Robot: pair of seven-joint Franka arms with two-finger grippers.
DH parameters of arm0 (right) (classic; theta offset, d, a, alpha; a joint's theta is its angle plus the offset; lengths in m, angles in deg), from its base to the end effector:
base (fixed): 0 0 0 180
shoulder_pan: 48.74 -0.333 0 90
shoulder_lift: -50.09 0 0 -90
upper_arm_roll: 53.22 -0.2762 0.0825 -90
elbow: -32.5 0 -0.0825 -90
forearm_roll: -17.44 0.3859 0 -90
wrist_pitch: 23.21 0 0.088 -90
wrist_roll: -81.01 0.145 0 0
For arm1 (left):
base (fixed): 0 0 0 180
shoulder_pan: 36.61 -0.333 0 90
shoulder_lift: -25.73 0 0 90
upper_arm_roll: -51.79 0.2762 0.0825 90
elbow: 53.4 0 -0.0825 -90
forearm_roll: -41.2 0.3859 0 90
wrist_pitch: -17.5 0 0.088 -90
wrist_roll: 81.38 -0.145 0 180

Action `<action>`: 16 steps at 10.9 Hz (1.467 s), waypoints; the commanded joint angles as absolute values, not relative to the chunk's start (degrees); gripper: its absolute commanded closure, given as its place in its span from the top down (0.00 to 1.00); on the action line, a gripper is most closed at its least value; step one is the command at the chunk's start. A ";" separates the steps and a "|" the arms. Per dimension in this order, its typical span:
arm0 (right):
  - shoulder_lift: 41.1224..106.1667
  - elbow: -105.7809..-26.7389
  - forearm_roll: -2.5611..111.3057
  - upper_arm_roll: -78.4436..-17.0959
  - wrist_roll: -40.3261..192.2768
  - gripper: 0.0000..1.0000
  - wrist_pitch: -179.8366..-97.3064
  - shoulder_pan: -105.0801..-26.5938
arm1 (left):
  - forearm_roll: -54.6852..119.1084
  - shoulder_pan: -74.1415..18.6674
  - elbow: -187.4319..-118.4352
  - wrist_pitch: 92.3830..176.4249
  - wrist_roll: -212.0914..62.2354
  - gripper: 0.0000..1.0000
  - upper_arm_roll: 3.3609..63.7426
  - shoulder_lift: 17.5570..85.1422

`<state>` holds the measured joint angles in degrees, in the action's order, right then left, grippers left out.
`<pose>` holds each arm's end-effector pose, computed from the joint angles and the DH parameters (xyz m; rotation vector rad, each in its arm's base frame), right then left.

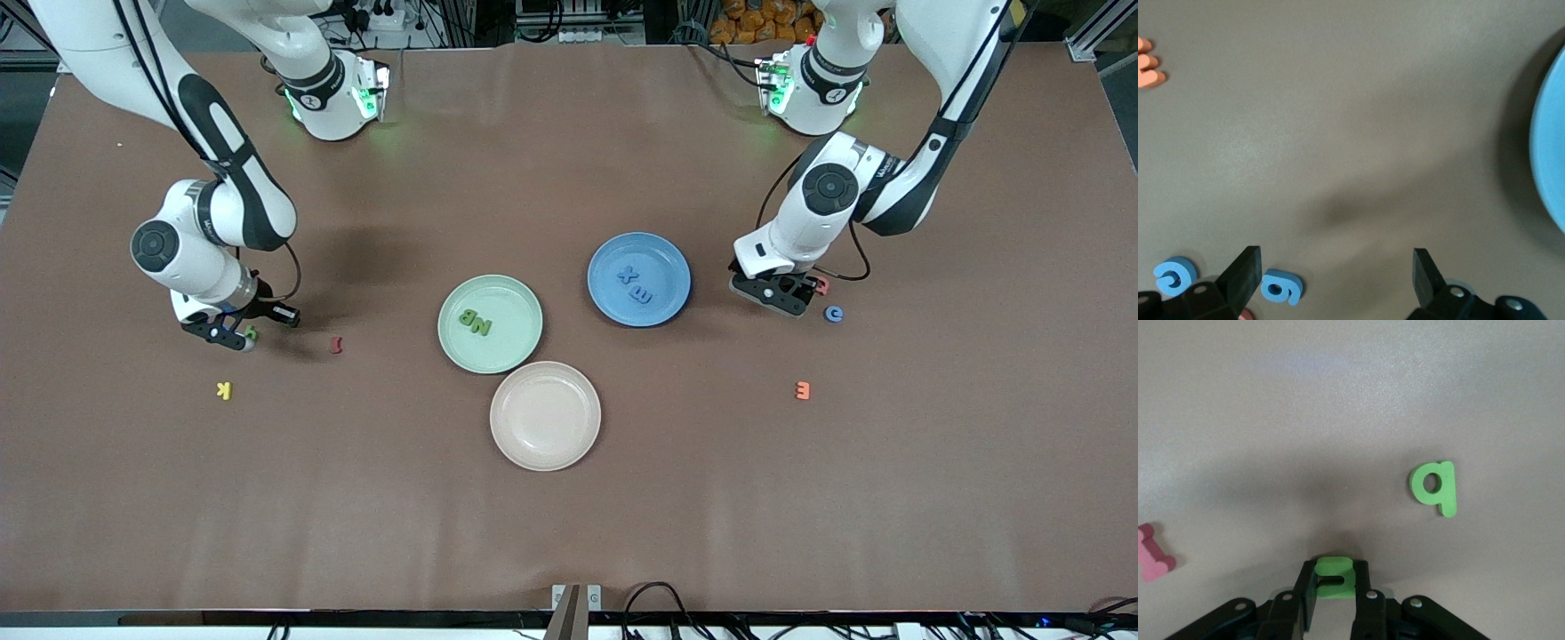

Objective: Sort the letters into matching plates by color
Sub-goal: 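Carry the green u toward the green plate with the right gripper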

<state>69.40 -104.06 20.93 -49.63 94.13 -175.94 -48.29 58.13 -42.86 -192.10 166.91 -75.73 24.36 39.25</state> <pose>0.4808 -0.0378 0.0987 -3.0907 0.5488 0.0846 0.4453 -0.1893 0.1436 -2.9978 0.7918 0.0000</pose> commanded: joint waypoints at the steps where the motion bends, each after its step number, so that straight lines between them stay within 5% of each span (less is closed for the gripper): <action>1: 63.73 -102.95 20.51 -50.05 92.87 0.23 -167.91 -47.24 | 57.46 -44.43 -194.02 168.58 -82.84 1.00 26.20 38.65; 7: 63.45 -97.68 21.22 -51.02 94.27 0.23 -165.07 -54.25 | 57.46 -45.49 -198.76 178.85 -90.34 1.00 29.37 41.19; 12: 64.33 -89.07 20.52 -50.93 98.75 0.23 -151.65 -67.00 | 57.46 -45.40 -198.94 179.05 -93.85 1.00 29.55 41.55; 16: 67.13 -84.85 20.69 -51.02 98.85 0.23 -151.27 -74.21 | 57.46 -45.49 -198.86 179.05 -97.64 1.00 31.75 42.08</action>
